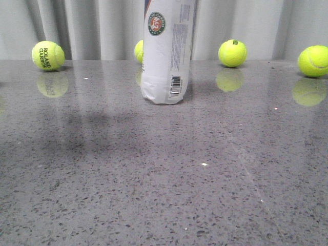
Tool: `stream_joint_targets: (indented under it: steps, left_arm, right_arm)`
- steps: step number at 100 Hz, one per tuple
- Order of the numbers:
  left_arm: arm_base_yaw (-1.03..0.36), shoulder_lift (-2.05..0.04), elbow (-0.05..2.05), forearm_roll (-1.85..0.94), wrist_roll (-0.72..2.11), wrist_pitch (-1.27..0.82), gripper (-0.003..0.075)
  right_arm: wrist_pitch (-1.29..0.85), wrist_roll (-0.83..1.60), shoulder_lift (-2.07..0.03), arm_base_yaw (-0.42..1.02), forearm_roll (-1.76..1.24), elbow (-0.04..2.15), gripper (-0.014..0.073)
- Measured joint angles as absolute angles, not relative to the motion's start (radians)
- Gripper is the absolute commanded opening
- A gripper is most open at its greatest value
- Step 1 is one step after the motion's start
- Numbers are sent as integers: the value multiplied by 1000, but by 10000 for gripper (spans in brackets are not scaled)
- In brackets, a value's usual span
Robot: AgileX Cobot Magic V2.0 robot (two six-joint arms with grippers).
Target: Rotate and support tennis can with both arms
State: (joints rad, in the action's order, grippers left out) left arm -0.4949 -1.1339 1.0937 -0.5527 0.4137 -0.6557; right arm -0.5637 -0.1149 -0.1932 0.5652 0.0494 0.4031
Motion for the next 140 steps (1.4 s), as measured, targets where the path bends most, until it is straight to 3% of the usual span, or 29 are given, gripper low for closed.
stream_joint_targets:
  steps: [41, 66, 90, 140]
  left_arm:
    - [-495, -1008, 969, -423, 414, -594, -20]
    - [-495, -904, 834, -375, 413, -401, -20]
    - [-495, -802, 692, -81, 94, -253, -20]
    - [-262, -574, 418, 10, -13, -119, -20]
  right_arm:
    - [-564, -115, -193, 565, 49, 403, -59]
    - [-564, -115, -193, 565, 49, 403, -59]
    - [-564, -115, -193, 565, 49, 403, -59]
    - [-564, -115, -193, 565, 49, 403, -59]
